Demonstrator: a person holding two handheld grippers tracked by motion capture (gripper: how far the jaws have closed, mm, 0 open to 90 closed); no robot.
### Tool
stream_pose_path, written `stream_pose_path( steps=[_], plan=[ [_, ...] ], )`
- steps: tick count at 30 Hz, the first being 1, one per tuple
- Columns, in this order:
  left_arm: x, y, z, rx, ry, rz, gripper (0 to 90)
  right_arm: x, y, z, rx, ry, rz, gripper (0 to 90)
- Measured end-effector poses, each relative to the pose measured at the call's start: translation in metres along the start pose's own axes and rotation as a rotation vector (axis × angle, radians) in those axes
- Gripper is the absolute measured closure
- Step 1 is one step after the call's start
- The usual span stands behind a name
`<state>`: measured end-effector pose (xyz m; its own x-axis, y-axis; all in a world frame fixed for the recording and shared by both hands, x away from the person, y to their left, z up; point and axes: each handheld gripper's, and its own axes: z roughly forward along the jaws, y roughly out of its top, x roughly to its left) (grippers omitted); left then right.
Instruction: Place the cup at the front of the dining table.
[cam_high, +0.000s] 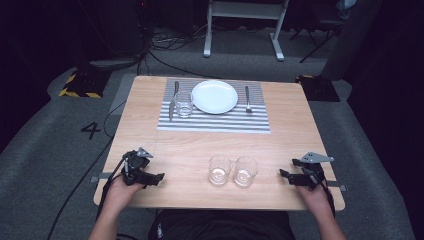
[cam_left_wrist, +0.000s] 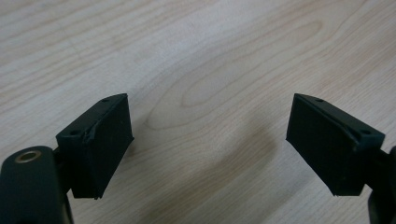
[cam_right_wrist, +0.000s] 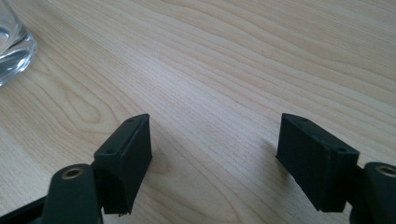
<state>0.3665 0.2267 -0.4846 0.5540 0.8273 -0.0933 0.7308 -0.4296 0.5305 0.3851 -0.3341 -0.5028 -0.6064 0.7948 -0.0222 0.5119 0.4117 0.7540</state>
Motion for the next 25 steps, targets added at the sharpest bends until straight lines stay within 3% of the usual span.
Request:
stream_pose_path(
  steps=[4, 6, 8, 9, 10, 11, 25],
  plan=[
    [-0.002, 0.0, 0.003, -0.003, 0.011, 0.023, 13.2, 0.0, 0.0, 0.0, 0.0, 0.0, -0.003, 26.6],
    [-0.003, -0.001, 0.004, -0.012, 0.038, 0.05, 11.9, -0.001, 0.0, 0.0, -0.002, -0.001, -0.007, 26.6],
    [-0.004, -0.005, 0.01, -0.065, 0.038, 0.056, 6.6, 0.0, 0.0, 0.0, -0.001, -0.002, -0.003, 26.6],
    [-0.002, -0.007, 0.012, -0.097, 0.046, 0.079, 3.9, 0.0, 0.0, 0.0, -0.002, 0.0, 0.002, 26.6],
    [-0.002, -0.007, 0.012, -0.097, 0.046, 0.079, 0.8, 0.0, 0.0, 0.0, -0.002, 0.0, 0.002, 26.6],
    [-0.003, -0.011, 0.016, -0.142, 0.026, 0.076, 0.0, 0.0, 0.0, 0.0, -0.003, -0.001, 0.0, 26.6],
    [-0.003, -0.011, 0.015, -0.141, 0.026, 0.078, 0.1, 0.0, 0.0, 0.0, -0.002, 0.001, -0.002, 26.8]
  ],
)
